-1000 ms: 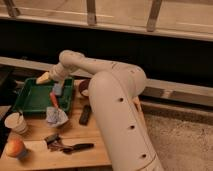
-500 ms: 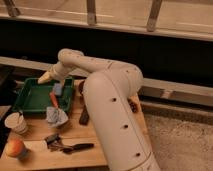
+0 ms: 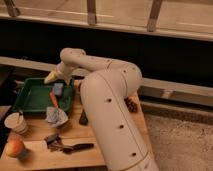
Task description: Wipe table surface with sponge
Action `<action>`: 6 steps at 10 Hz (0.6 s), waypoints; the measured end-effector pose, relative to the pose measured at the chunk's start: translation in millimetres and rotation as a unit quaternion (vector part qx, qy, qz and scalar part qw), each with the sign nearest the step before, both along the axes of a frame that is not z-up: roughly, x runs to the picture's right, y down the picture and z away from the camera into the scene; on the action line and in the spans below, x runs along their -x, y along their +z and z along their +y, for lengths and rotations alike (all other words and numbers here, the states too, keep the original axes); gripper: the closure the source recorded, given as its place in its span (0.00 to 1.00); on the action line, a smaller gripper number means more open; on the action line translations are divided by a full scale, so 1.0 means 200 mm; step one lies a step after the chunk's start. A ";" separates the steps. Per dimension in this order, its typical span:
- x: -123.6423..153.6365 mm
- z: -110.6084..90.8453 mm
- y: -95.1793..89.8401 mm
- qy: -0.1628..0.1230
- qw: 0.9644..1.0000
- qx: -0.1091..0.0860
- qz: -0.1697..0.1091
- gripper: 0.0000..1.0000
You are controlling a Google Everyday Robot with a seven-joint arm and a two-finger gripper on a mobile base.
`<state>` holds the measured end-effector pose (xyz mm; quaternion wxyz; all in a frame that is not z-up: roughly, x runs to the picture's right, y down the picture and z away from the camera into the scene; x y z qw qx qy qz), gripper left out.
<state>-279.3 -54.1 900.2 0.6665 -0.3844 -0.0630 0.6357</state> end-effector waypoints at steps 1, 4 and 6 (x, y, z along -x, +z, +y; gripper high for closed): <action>0.00 0.02 0.03 0.004 1.000 -0.003 -0.003 0.20; 0.05 0.02 0.07 0.001 1.000 -0.016 -0.013 0.20; 0.07 0.02 0.09 -0.003 1.000 -0.023 -0.013 0.20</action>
